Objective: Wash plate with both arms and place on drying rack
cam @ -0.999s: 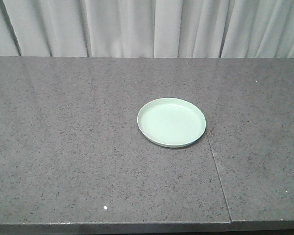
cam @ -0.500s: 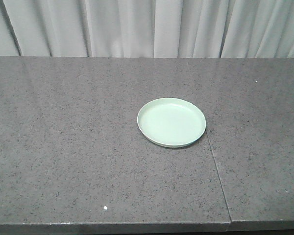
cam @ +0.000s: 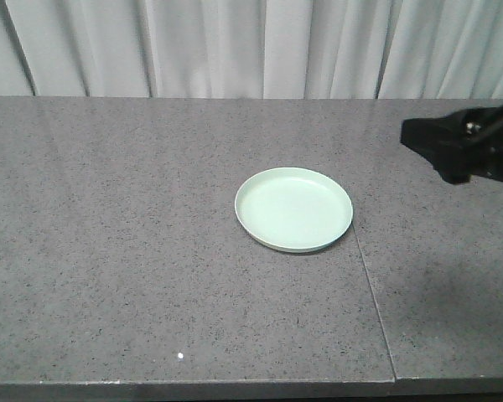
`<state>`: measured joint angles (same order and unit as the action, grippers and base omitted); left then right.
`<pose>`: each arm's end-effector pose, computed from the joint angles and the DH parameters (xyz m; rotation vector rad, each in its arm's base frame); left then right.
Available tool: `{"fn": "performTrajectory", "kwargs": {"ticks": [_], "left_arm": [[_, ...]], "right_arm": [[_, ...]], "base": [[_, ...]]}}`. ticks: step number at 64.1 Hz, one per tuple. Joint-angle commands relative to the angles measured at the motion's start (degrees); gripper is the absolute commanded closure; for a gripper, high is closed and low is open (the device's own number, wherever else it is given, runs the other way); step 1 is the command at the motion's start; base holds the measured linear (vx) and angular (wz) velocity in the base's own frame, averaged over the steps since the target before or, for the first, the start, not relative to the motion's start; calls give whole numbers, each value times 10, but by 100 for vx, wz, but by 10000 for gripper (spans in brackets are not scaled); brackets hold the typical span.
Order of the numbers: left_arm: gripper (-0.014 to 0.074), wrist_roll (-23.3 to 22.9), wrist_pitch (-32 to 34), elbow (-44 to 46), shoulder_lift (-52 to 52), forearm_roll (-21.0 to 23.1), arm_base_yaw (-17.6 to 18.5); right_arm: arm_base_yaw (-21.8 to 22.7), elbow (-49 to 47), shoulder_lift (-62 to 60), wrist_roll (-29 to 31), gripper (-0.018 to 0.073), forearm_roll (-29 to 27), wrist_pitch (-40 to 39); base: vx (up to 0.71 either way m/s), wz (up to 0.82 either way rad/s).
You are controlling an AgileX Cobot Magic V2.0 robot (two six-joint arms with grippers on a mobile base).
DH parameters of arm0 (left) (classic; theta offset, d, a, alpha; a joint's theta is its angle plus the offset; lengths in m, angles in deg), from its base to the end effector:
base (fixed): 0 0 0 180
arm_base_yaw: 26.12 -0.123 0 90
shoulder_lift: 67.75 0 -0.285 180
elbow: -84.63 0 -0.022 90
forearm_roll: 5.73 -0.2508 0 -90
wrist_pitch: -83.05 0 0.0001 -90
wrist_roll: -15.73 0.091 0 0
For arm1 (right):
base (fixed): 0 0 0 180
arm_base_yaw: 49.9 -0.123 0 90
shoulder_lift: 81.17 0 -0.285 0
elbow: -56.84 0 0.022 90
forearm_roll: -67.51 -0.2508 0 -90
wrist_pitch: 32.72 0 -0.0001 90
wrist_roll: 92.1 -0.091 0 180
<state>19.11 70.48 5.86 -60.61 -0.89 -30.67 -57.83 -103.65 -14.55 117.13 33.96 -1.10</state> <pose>0.0557 0.0028 0.1848 -0.0747 1.7165 0.0257 0.2099 0.0559 0.3890 -0.3238 1.9520 0.3830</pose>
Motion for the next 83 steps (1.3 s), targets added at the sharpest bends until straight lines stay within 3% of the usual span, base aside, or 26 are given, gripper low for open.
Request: {"fn": "performTrajectory", "kwargs": {"ticks": [1,26,51,83], "left_arm": [[603,-5,40,15,-8,2,0],[603,-5,40,15,-8,2,0],[603,-5,40,15,-8,2,0],[603,-5,40,15,-8,2,0]], "right_arm": [[0,-78,55,55,27,-52,7],[0,-227,301,56,27,-31,62],[0,-302,454,-55,27,122,57],[0,-308,527,-68,74,133,64]], "base": [[0,0],[0,0],[0,0],[0,0]]}}
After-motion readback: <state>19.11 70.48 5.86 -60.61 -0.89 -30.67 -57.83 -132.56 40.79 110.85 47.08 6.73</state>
